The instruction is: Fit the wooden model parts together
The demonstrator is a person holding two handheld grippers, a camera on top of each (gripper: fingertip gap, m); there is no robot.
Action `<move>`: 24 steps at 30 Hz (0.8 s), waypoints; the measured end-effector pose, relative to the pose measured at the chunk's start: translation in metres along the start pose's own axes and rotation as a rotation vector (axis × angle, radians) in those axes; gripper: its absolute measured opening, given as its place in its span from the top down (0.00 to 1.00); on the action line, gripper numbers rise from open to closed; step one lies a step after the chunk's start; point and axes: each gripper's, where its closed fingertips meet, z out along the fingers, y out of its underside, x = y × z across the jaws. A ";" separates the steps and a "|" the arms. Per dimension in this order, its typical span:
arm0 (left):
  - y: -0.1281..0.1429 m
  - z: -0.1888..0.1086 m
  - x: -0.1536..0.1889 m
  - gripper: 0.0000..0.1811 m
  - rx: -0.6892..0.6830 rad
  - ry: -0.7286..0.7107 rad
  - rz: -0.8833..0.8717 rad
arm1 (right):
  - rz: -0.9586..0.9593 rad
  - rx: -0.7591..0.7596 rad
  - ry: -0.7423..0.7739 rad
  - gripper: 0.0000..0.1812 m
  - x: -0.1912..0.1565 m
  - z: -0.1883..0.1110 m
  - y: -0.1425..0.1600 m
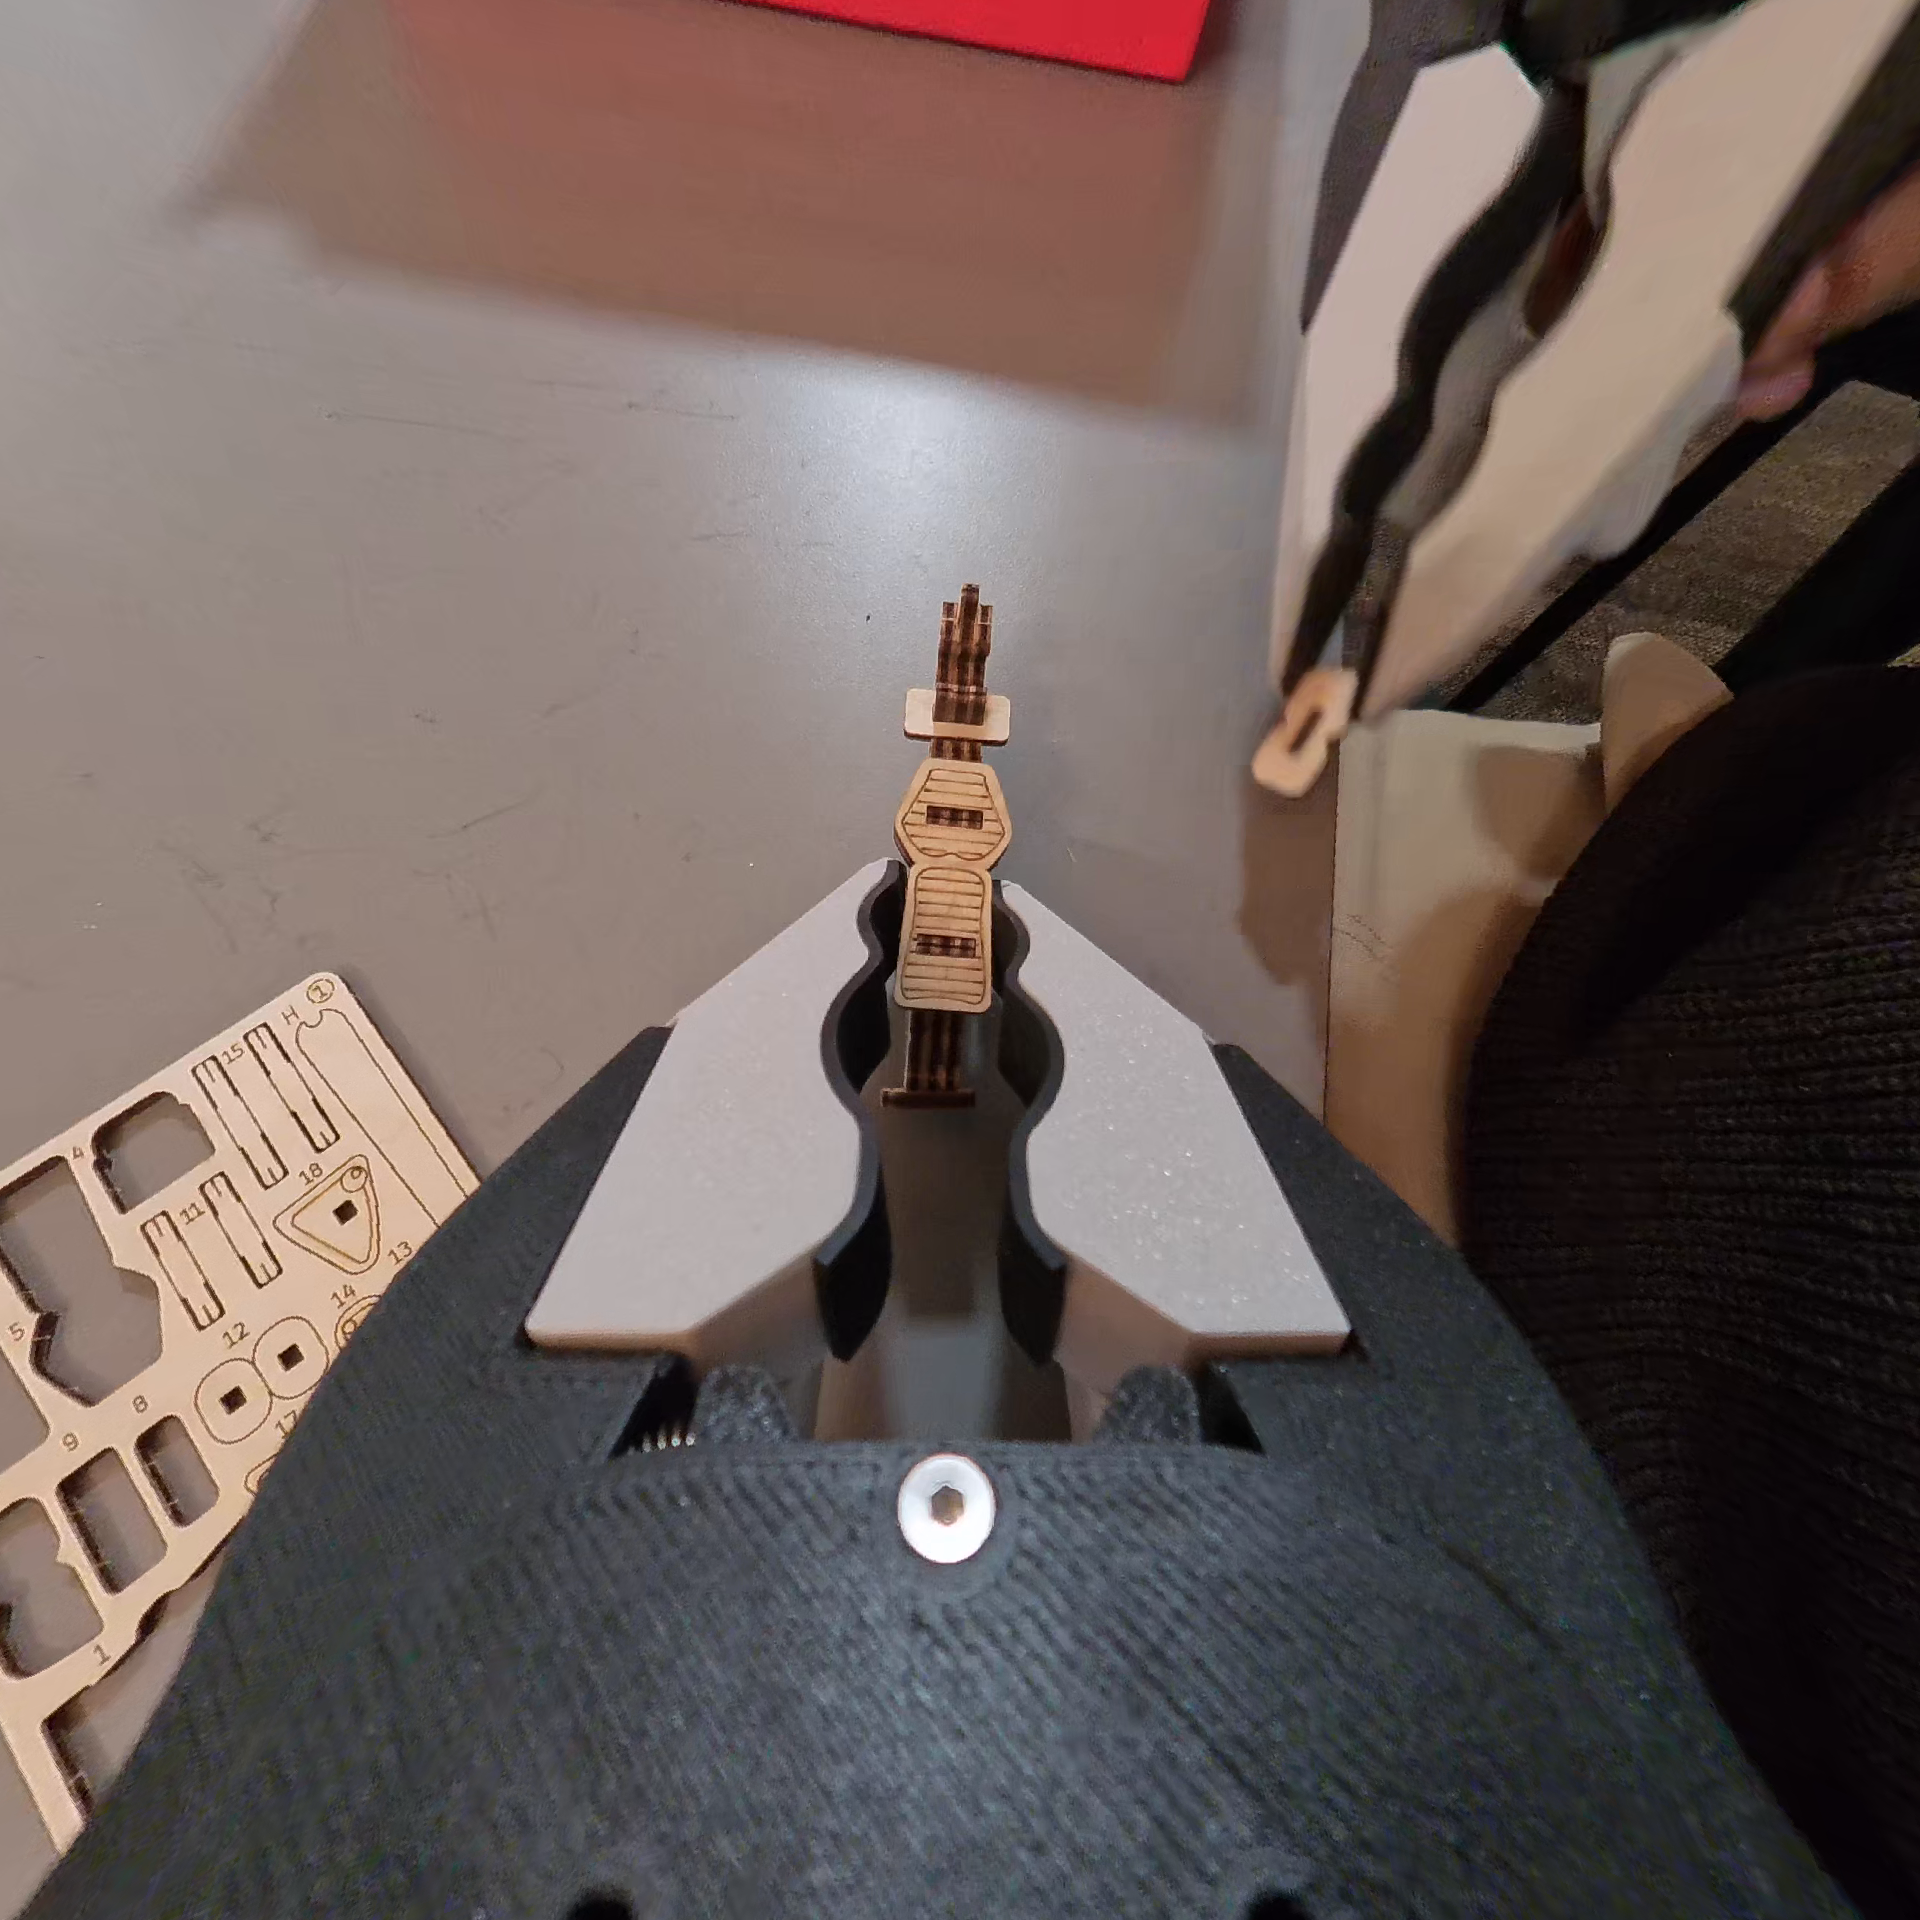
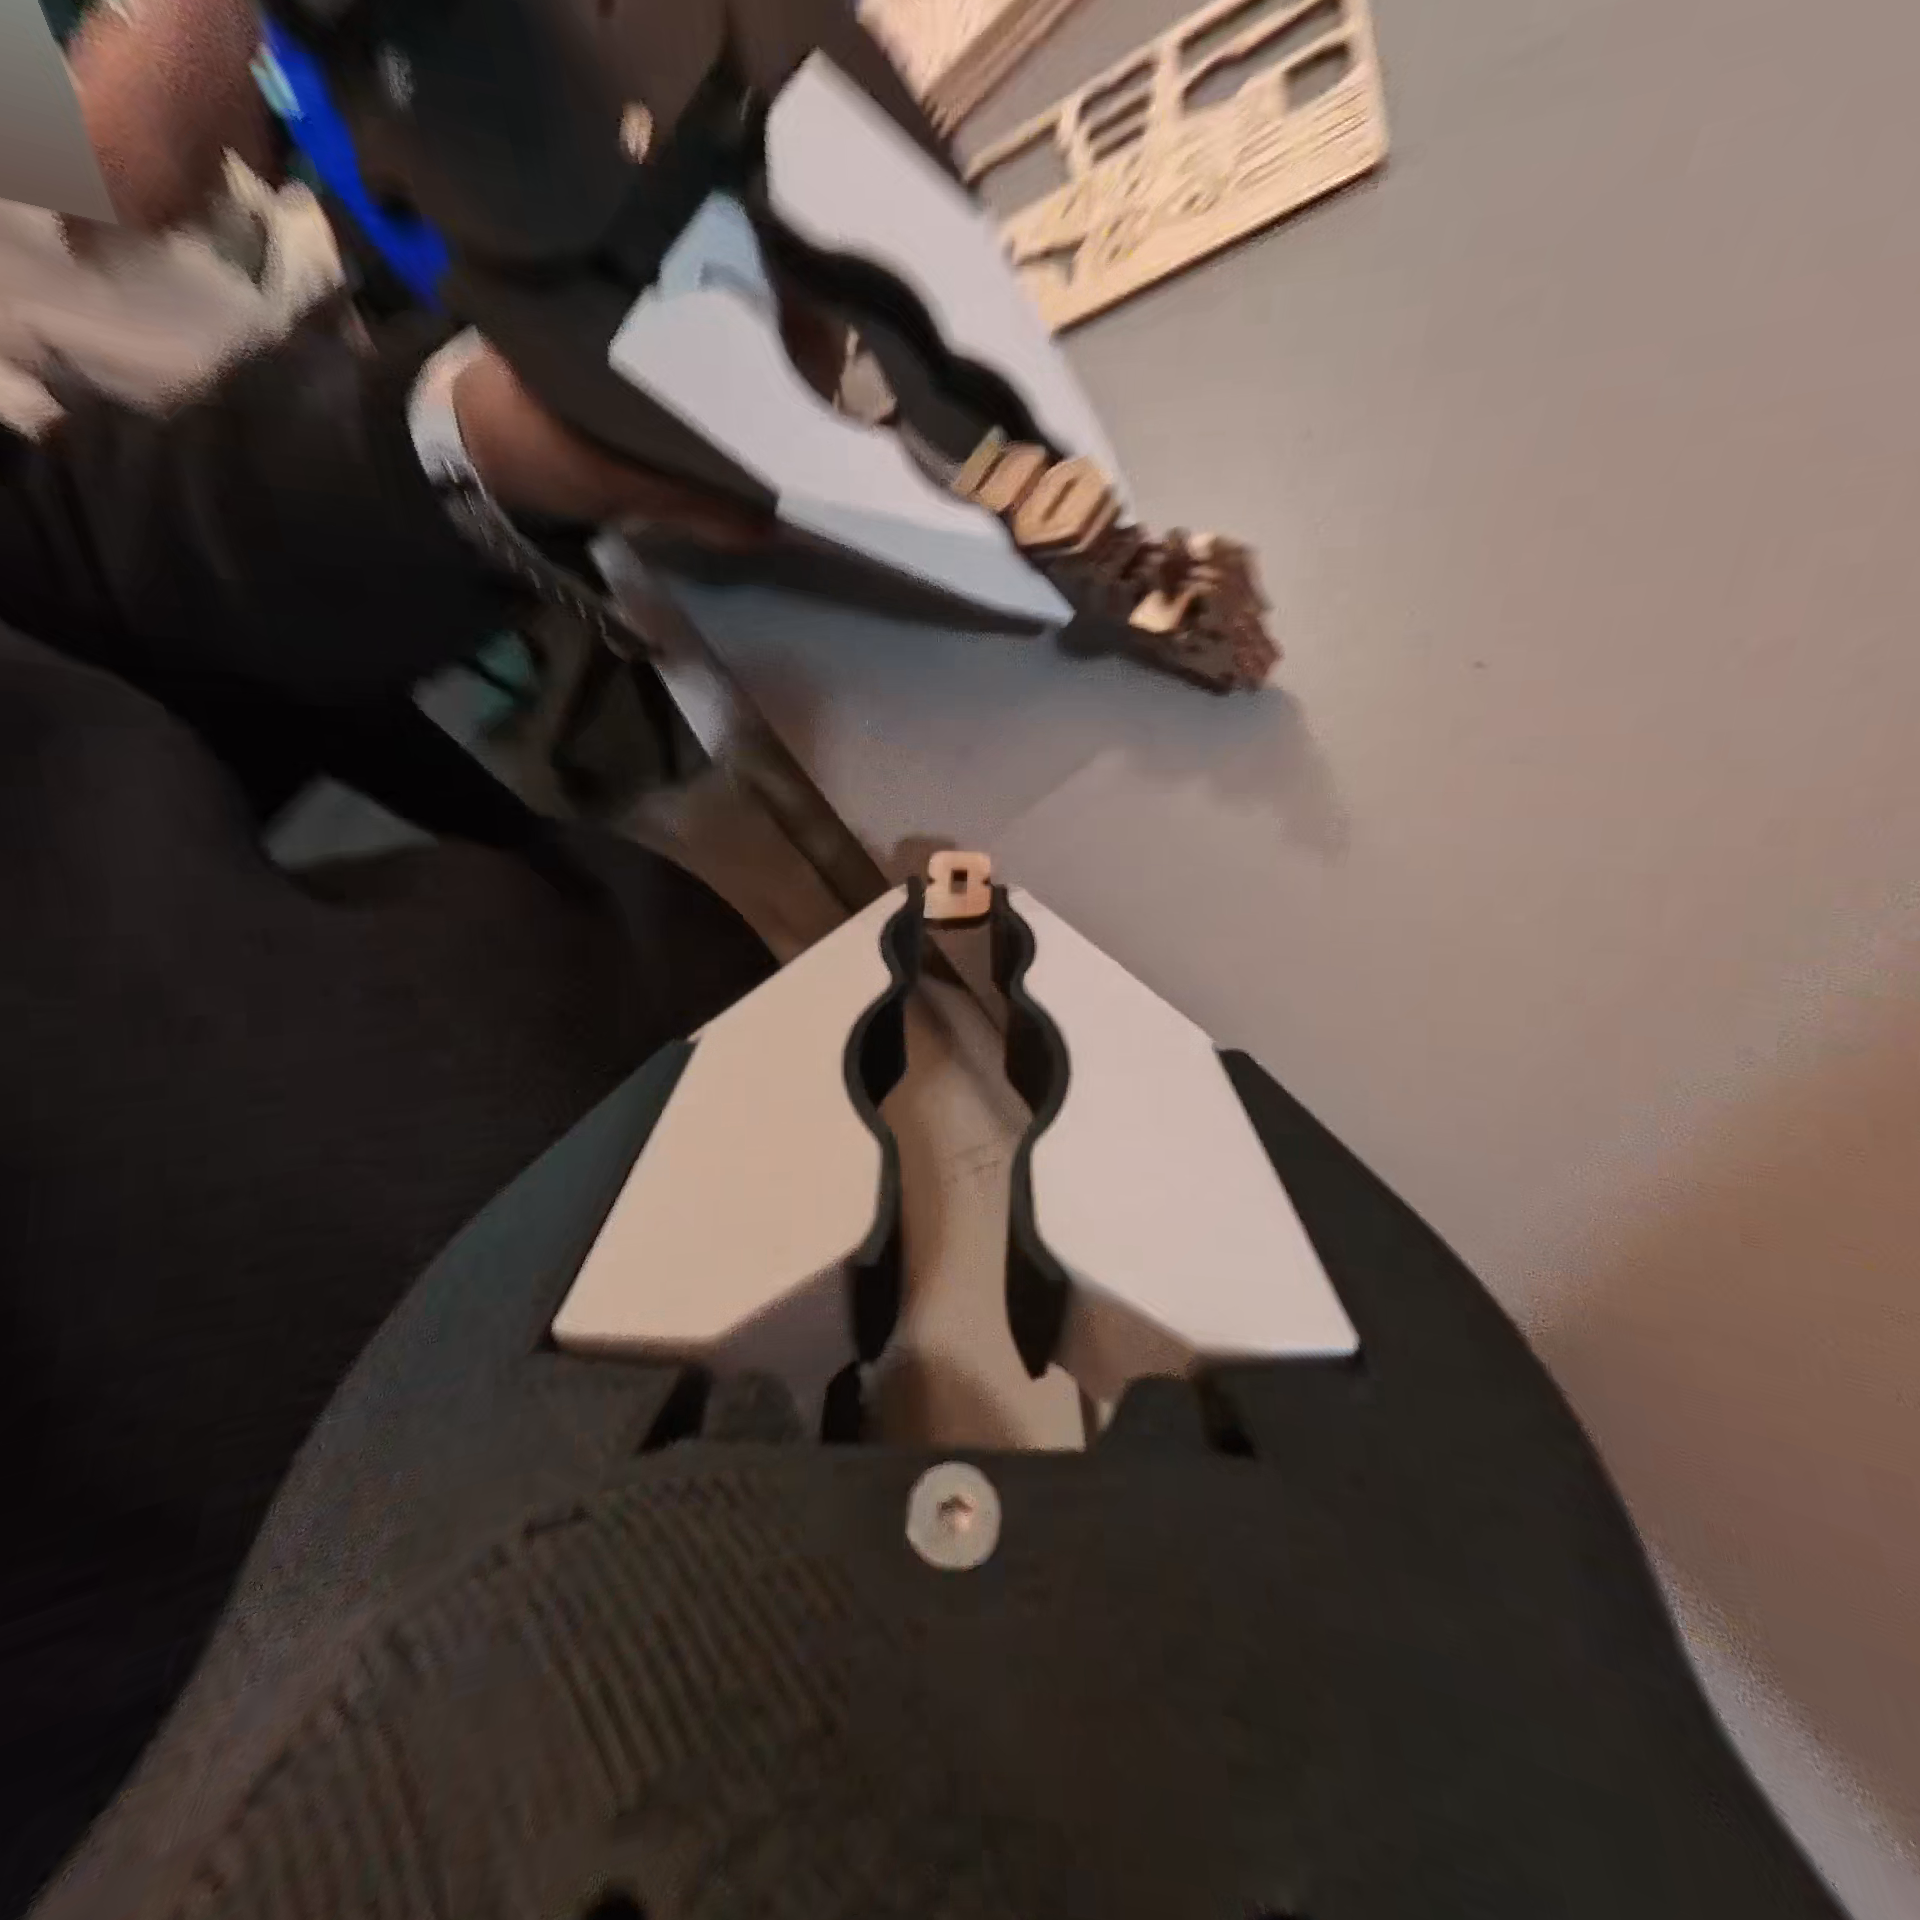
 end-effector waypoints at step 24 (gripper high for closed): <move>0.000 0.000 0.000 0.92 0.000 -0.001 -0.002 | -0.669 -0.323 0.442 0.81 0.001 0.024 0.030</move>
